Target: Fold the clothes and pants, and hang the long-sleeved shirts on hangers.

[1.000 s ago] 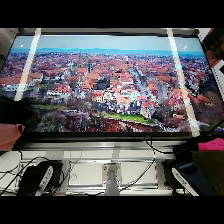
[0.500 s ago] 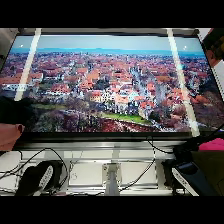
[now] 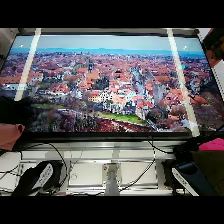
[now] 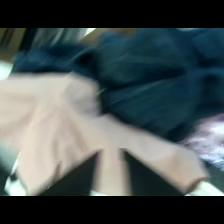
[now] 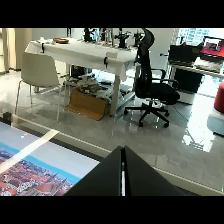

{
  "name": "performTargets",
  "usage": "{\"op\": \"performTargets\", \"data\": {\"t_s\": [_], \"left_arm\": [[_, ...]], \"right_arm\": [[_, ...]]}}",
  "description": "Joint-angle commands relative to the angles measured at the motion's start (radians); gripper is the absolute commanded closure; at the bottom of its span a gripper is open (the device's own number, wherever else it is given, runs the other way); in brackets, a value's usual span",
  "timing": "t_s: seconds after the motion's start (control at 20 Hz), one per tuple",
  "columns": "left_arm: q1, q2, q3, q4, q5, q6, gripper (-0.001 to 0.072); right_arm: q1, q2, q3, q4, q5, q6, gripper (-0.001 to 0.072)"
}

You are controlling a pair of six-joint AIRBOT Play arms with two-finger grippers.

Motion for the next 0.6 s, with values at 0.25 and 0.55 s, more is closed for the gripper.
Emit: {"op": "performTargets", "data": {"t_s": [0.25, 0.55], "left_arm": [[0.372, -0.090, -0.001, 0.056, -0.056, -0.072, 0.0024], [0.441, -0.163, -0.001, -0.019, 0.000, -0.138, 0.0026]], "right_arm": [[0.000, 0.000, 0.000, 0.000, -0.002, 0.000, 0.0703], [0.000, 0.000, 0.000, 0.000, -0.002, 0.000, 0.0702]]}}
